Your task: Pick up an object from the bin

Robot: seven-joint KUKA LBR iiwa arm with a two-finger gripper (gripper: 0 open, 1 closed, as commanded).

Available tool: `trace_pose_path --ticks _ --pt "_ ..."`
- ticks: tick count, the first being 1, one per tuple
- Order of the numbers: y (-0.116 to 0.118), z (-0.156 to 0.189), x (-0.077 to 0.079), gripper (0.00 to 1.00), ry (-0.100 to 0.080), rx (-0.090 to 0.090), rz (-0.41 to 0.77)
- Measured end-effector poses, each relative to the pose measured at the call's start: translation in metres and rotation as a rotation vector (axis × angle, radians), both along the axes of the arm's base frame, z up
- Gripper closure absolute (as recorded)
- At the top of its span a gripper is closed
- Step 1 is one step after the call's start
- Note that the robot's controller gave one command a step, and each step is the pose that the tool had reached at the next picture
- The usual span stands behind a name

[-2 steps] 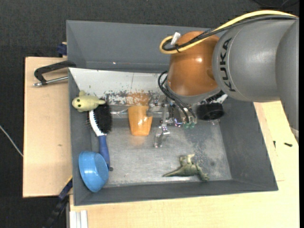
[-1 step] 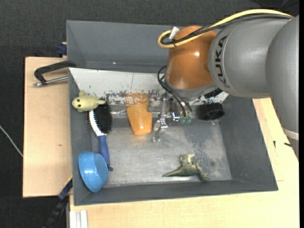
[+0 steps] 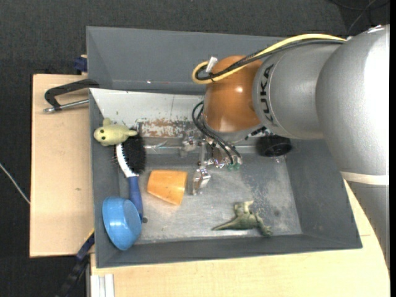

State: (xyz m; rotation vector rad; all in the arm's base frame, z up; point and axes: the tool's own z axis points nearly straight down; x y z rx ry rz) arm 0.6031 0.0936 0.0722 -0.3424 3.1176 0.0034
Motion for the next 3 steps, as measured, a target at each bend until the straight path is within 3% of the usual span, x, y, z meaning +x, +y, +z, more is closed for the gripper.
trace_pose_path --ticks 1,2,3 --pt "0.076 0.002 -0.037 0.0 0.003 -0.018 0.32" --pt "0.075 0.003 -0.035 1.0 0.0 -0.019 0.318" --pt "0.059 0.176 -0.009 1.0 -0.012 -0.003 0.411"
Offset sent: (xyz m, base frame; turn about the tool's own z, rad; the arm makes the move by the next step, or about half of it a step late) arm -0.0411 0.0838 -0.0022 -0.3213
